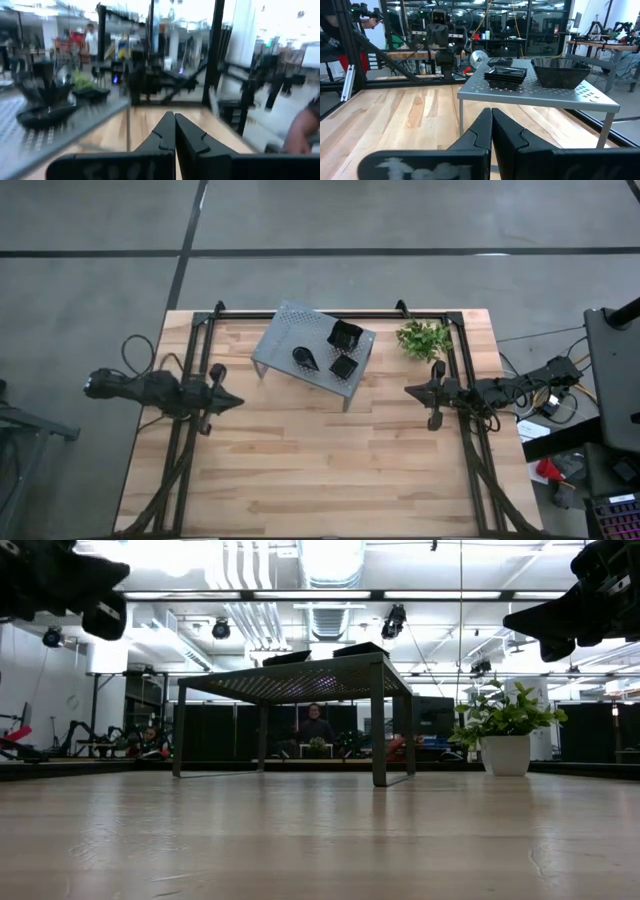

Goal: Pick & Place Mini shaped plates
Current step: Return to Home Position

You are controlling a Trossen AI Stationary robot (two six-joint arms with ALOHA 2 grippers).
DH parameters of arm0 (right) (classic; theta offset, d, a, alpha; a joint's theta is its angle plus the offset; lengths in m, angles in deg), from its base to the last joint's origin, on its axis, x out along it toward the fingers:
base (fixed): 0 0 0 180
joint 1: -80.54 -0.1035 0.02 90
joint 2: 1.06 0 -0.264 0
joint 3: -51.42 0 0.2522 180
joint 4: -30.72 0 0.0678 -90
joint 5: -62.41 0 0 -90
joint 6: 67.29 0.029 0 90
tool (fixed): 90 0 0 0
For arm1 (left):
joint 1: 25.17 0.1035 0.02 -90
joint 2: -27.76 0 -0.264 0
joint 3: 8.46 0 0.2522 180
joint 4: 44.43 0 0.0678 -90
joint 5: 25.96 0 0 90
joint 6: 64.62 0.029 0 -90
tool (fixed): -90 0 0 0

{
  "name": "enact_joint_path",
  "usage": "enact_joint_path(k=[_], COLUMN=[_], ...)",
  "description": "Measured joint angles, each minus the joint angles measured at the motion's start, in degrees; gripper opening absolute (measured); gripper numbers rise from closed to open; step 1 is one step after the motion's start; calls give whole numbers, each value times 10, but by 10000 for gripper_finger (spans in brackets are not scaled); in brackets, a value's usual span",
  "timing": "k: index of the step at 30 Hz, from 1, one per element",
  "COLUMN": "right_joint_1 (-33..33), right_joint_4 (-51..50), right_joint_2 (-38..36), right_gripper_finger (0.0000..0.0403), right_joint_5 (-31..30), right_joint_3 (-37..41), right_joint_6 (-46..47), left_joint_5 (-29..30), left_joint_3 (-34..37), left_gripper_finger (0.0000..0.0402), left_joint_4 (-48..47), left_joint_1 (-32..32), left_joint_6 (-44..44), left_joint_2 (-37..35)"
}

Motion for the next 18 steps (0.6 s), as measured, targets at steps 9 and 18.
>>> enact_joint_path(k=[9,18], right_joint_1=[0,0], right_joint_4=[0,-1], right_joint_2=[1,0], right_gripper_finger=[8,8], right_joint_5=[0,0], right_joint_3=[0,0], right_joint_6=[0,0], left_joint_5=[33,35], left_joint_3=[45,46], left_gripper_finger=[0,0], left_joint_4=[-8,-7], left_joint_1=[2,2], left_joint_6=[2,33], left_joint_2=[-19,-1])
